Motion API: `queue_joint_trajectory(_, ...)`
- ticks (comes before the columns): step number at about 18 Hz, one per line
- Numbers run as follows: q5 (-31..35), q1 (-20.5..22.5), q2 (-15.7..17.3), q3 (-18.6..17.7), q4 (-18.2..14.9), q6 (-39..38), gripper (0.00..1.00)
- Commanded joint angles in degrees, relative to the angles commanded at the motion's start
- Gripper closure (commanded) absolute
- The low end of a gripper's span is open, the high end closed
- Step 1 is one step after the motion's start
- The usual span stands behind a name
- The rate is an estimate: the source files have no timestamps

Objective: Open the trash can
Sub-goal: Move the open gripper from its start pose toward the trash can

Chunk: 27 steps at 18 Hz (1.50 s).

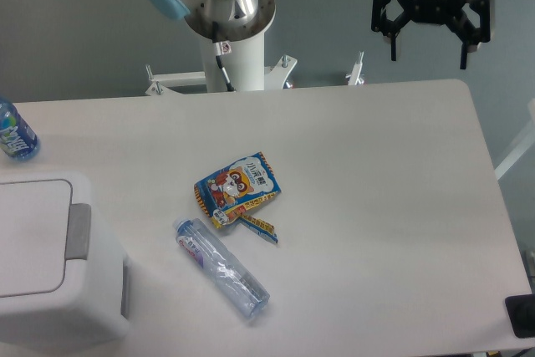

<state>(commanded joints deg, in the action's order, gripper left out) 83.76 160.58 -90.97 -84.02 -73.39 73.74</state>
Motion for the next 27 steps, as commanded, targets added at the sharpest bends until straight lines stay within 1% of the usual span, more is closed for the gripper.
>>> queue_joint_trajectory(4,0.4,-0.8,-0.1,0.3,0.2,-0.3,0.00)
queue_joint_trajectory(7,0.4,-1.0,-0.4,0.3,0.4,-5.6,0.00)
queue_joint_trajectory(10,0.4,-3.2,-1.0,0.2,3.6,-10.1,0.00)
queue_joint_trajectory(12,0.3,-4.4,-1.5,0.3,4.3,-13.0,0.00)
queue_joint_trajectory(14,-0.1,-5.8,-2.3,0.9,5.4,-18.7,0.00)
queue_joint_trajectory(16,-1.6,-8.0,-2.9,1.1,8.5,-26.1,0.00)
queue_joint_trajectory(18,-2.9,-8.4,-3.1,0.8,10.0,-32.8,0.00)
queue_joint_trajectory(20,-3.3,-9.3,-3.5,1.4,10.1,-37.8,0.00)
queue_joint_trajectory(22,-3.5,-11.5,-4.4,2.8,10.5,-41.5,0.00)
queue_joint_trajectory(24,-3.5,-13.2,-5.4,3.7,10.5,-47.4,0.00)
queue_joint_trajectory(26,-3.9,-15.6,-6.1,4.0,10.9,-51.7,0.00)
queue_joint_trajectory(27,-4.4,-17.6,-6.8,4.0,10.9,-52.8,0.00)
